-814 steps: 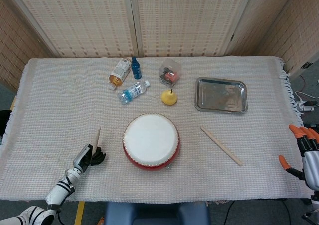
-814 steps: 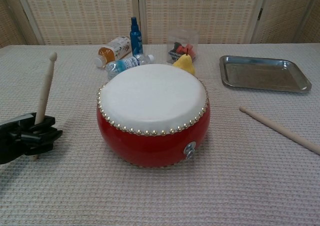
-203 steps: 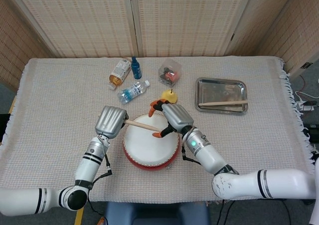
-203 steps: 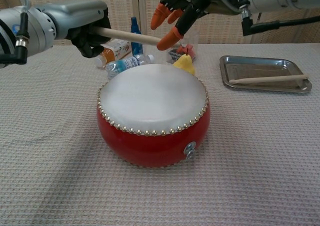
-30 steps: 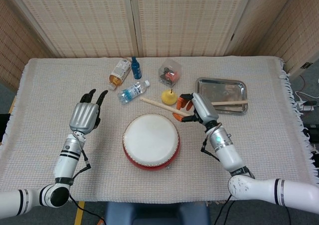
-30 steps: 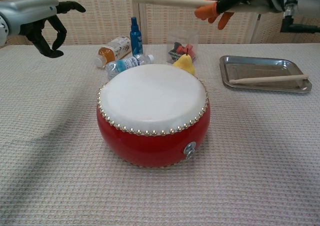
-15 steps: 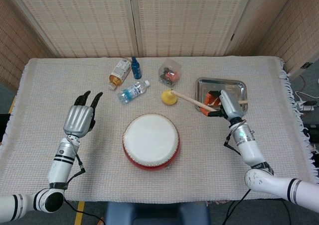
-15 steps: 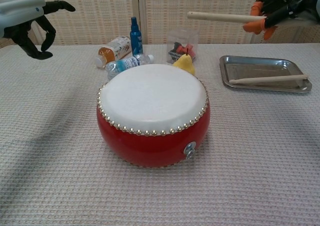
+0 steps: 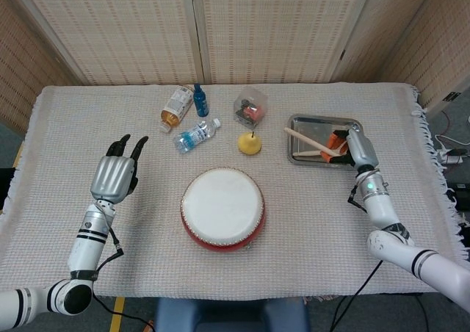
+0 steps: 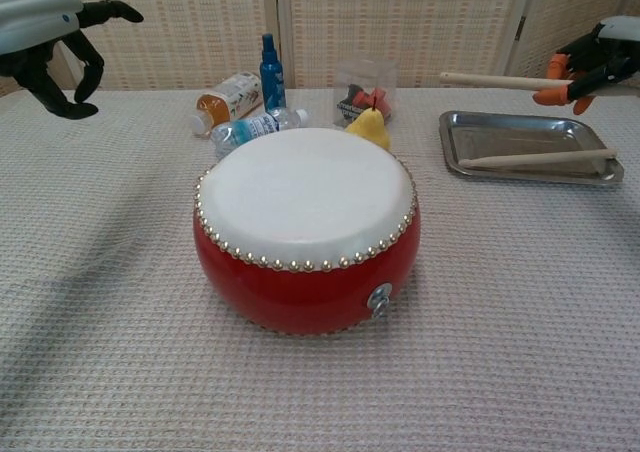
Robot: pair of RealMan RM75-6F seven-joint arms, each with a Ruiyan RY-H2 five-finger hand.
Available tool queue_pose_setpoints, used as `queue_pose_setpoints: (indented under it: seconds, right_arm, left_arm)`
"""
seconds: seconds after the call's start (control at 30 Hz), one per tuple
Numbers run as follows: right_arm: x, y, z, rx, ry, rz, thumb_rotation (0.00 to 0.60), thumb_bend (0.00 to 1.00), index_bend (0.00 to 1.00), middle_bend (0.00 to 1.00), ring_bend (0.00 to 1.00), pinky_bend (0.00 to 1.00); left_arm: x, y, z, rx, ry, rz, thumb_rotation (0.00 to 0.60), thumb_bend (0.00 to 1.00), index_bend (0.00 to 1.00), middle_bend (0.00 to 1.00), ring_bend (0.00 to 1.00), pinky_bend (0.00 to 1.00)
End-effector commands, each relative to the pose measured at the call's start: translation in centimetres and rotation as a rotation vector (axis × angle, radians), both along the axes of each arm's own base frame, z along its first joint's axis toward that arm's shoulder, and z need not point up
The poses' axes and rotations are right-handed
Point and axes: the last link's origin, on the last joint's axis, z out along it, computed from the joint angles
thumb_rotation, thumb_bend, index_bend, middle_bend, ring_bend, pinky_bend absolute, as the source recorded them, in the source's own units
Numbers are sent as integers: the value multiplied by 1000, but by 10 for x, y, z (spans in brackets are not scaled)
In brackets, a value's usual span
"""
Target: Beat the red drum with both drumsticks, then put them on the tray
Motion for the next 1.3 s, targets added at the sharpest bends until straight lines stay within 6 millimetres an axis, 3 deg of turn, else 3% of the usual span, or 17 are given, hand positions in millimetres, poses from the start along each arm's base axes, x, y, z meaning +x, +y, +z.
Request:
queue_pose_setpoints:
  seconds: [0.03, 0.27, 0.33, 0.5, 0.6, 0.77, 1.03, 1.17, 1.3]
  right_arm:
    - [-18, -11, -18, 42, 30, -35, 600, 909, 909, 535, 451, 515]
    - [-35, -27, -35, 63, 68, -84, 600, 907, 844, 535, 398, 461]
    - [-37, -30, -37, 71, 78, -92, 600, 865, 761, 526, 362, 413]
    - [-42, -39, -35, 82, 122, -105, 600, 596, 370, 358, 183, 255]
    - [-46, -42, -30, 71, 144, -117, 600, 513, 273, 294, 120, 212]
    - [-50, -46, -23, 39, 131, -140, 600, 402, 224, 260, 90, 192]
    - [-49, -38, 13, -12, 166, -57, 600, 384, 193, 245, 83, 191]
    - [-47, -18, 39, -19, 246, 22, 600, 384, 228, 245, 111, 194]
    - [-48, 16, 65, -16, 299, 61, 600, 384, 250, 245, 114, 195]
  left_arm:
    - [0, 0, 0, 0, 1, 3, 600, 288, 0, 0, 0, 126]
    - [-2, 0, 1, 5, -4, 18, 600, 288, 0, 0, 0, 126]
    - [-4, 0, 2, 4, -4, 22, 600, 287, 0, 0, 0, 126]
    - [-8, 0, 3, 7, -7, 31, 600, 288, 0, 0, 0, 126]
    - [-10, 0, 2, 6, -13, 37, 600, 289, 0, 0, 0, 125]
    - [-13, 0, 3, -1, -27, 44, 600, 289, 0, 0, 0, 126]
    - [-23, -1, 12, 21, -45, 52, 600, 285, 0, 0, 0, 126]
    - [-32, -3, 18, 31, -52, 60, 600, 285, 0, 0, 0, 126]
    - [-45, -8, 24, 41, -63, 74, 600, 284, 0, 0, 0, 126]
